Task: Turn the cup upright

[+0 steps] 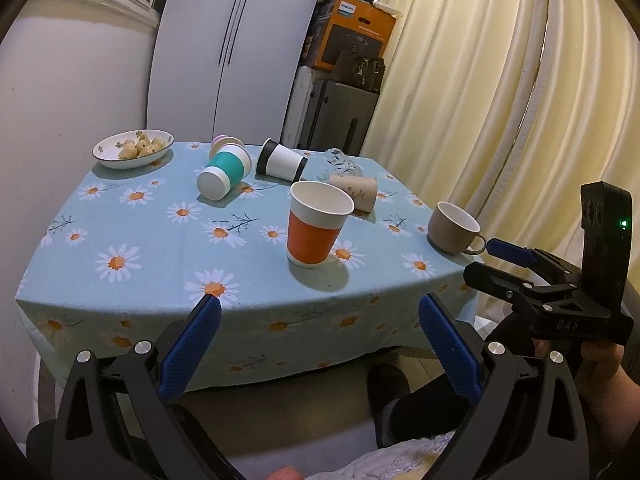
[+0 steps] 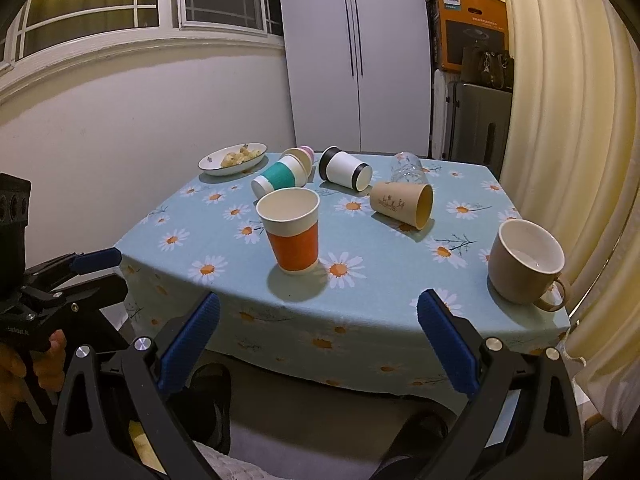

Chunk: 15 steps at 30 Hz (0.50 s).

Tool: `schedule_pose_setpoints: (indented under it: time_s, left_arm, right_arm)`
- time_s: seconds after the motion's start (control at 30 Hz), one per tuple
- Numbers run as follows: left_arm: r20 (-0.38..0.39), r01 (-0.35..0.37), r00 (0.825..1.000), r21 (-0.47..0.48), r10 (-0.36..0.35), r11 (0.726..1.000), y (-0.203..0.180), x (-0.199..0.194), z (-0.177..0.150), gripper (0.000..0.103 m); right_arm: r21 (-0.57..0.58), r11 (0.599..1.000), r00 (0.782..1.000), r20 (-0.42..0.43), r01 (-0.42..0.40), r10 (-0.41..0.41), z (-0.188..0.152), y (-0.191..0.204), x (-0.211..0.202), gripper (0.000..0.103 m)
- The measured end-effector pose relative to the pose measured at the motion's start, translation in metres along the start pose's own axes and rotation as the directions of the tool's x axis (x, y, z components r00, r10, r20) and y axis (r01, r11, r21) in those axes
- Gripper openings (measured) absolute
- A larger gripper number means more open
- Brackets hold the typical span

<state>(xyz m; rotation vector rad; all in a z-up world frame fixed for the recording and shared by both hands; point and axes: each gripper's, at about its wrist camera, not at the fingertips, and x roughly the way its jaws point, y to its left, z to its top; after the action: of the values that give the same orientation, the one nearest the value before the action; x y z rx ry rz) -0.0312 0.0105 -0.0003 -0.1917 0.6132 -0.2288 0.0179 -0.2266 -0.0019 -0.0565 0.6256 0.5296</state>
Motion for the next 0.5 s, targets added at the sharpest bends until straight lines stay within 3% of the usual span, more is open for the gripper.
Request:
schedule_pose_setpoints:
  time_s: [0.5]
  left_arm:
    - [-0.002, -0.014, 1.000, 0.023, 0.014, 1.000, -0.0044, 0.0005, -0.0008, 0.096]
  right_arm:
    - [-0.029, 1.000, 1.000, -0.013, 0.006, -0.007, -0.0022, 0.0041, 0.0038, 0.098]
